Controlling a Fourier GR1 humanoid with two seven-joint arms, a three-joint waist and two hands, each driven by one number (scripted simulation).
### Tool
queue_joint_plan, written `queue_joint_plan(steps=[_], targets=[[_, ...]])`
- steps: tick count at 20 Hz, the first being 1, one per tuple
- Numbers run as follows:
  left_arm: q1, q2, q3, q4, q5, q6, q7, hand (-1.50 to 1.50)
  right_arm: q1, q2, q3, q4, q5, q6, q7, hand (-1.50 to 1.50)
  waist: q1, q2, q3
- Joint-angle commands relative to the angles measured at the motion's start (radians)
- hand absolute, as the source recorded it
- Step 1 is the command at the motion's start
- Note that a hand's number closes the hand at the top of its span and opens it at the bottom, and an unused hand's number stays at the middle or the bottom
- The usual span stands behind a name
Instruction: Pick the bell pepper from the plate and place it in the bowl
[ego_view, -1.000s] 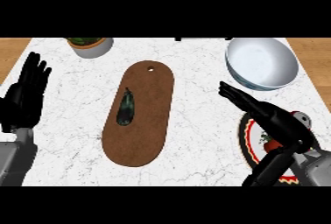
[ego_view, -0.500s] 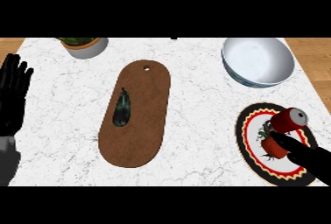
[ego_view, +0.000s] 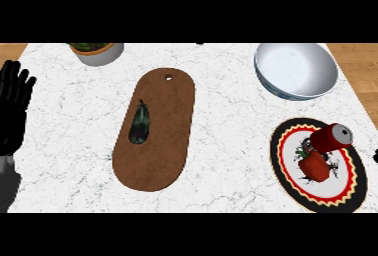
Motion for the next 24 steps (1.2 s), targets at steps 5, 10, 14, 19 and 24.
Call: queue_joint_plan(steps=[5, 10, 14, 19, 24], targets=[[-0.002, -0.001, 0.002, -0.029, 0.004, -0.024, 0.017, 0.0, 0.079, -0.163, -0.117, -0.037, 0.204, 0.116, 0.043, -1.5, 0.028, 0.004, 0.001], [0.009, -0.038, 0.001, -0.016, -0.026, -0.04, -0.031, 0.0, 0.075, -0.088, -0.099, -0.047, 0.325, 0.16, 0.055, -1.5, 0.039, 0.008, 0.001], [-0.008, -0.053, -0.007, -0.025, -0.064, -0.007, 0.017, 0.0, 0.12, -0.029, -0.099, 0.018, 0.455, 0.121, -0.061, -1.5, 0.035, 0.007, 0.002], [-0.083, -0.064, 0.009, 0.056, -0.082, -0.039, -0.01, 0.0, -0.075, 0.047, 0.09, 0.035, 0.521, 0.158, 0.097, -1.5, 0.05, 0.012, 0.002], [-0.017, -0.094, 0.017, -0.03, -0.087, -0.044, -0.001, 0.0, -0.125, 0.124, 0.124, 0.13, 0.588, 0.174, 0.069, -1.5, 0.049, 0.01, 0.002]])
